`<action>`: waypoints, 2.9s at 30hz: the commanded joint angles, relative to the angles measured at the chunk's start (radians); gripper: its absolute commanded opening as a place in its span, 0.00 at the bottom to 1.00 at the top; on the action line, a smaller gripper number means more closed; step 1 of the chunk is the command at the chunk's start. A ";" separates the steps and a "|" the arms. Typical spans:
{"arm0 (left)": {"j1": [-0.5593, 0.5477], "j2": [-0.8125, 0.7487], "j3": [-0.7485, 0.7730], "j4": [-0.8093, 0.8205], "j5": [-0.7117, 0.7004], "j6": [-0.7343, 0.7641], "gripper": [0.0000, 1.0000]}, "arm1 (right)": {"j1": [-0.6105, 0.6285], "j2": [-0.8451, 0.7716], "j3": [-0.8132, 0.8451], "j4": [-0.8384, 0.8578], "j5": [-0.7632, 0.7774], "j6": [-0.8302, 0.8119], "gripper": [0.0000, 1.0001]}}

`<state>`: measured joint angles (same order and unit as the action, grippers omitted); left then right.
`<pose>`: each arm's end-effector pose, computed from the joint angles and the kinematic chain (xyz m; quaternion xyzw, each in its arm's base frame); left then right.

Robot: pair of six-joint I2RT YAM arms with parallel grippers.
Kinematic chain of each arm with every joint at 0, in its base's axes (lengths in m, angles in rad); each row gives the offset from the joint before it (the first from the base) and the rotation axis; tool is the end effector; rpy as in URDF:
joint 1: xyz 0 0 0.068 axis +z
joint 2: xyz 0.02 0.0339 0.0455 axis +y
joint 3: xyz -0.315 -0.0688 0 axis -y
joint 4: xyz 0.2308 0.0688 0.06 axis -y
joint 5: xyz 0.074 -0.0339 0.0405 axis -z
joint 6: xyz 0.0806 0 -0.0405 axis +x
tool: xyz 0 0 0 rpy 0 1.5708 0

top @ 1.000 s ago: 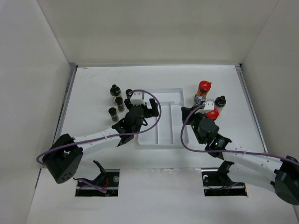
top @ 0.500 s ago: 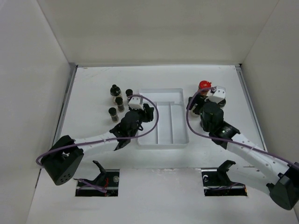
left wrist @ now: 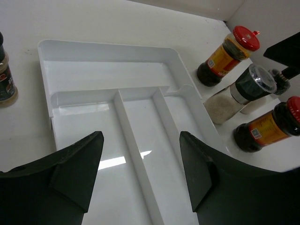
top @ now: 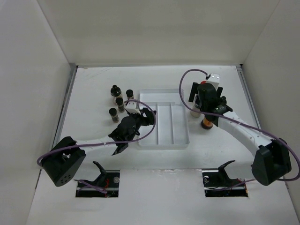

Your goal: Organize the condiment bottles

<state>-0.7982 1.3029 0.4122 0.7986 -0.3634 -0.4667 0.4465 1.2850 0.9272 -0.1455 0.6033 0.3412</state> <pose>0.2139 -0.1784 0.2618 -0.0002 0.7369 -0.2840 0.6135 0.2825 0.0846 0.3234 0.1077 0.8289 -0.0498 0.5467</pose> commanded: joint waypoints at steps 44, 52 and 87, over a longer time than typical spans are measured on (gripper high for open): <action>0.054 -0.068 -0.072 0.180 0.058 -0.098 0.73 | 0.060 0.134 0.295 0.124 -0.039 -0.105 0.53; 0.067 -0.096 -0.092 0.191 0.060 -0.102 0.70 | 0.203 0.269 0.387 0.155 -0.085 -0.102 0.54; 0.064 -0.040 -0.081 0.208 0.067 -0.112 0.70 | 0.258 0.199 0.136 0.285 -0.126 -0.042 0.97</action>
<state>-0.7277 1.2610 0.3206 0.9398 -0.3050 -0.5743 0.6960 1.6276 1.1088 0.0864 0.4316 0.2840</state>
